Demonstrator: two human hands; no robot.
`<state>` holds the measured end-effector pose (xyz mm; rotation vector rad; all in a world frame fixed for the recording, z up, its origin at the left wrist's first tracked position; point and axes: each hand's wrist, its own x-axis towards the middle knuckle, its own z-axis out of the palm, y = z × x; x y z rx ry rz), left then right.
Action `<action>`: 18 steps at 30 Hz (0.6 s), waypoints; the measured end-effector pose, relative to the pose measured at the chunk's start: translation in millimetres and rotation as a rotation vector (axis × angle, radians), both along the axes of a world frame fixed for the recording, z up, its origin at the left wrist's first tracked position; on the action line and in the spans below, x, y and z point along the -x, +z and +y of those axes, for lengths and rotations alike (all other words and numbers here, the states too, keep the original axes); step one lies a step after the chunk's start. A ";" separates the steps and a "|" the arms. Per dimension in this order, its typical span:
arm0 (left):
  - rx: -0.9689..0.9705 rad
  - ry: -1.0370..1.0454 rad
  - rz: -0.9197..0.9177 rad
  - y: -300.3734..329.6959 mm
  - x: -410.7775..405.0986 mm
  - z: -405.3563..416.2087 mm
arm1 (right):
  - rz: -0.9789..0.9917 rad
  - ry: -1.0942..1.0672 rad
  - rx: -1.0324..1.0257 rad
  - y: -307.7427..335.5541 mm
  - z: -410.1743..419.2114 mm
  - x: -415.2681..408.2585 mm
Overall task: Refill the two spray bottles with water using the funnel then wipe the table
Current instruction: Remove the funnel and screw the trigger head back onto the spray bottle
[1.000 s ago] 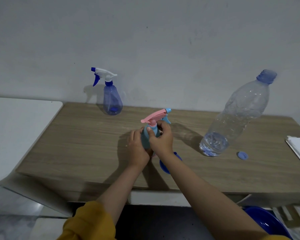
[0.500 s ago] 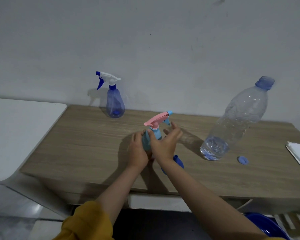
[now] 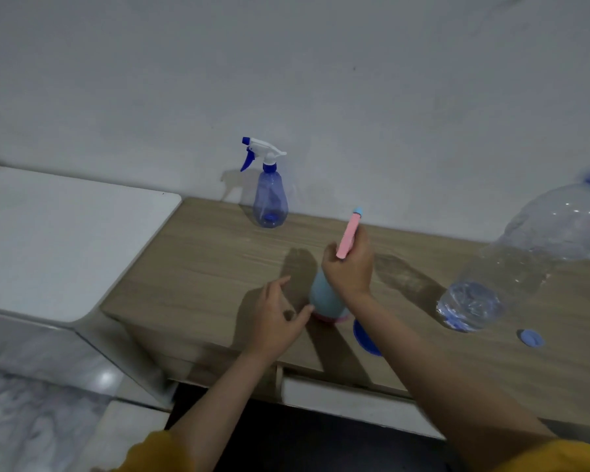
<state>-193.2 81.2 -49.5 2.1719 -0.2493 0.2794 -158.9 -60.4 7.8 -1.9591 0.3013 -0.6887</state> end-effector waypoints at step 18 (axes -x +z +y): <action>-0.543 0.309 0.177 -31.0 -7.2 137.8 | 0.856 0.518 0.238 -8.8 41.6 12.1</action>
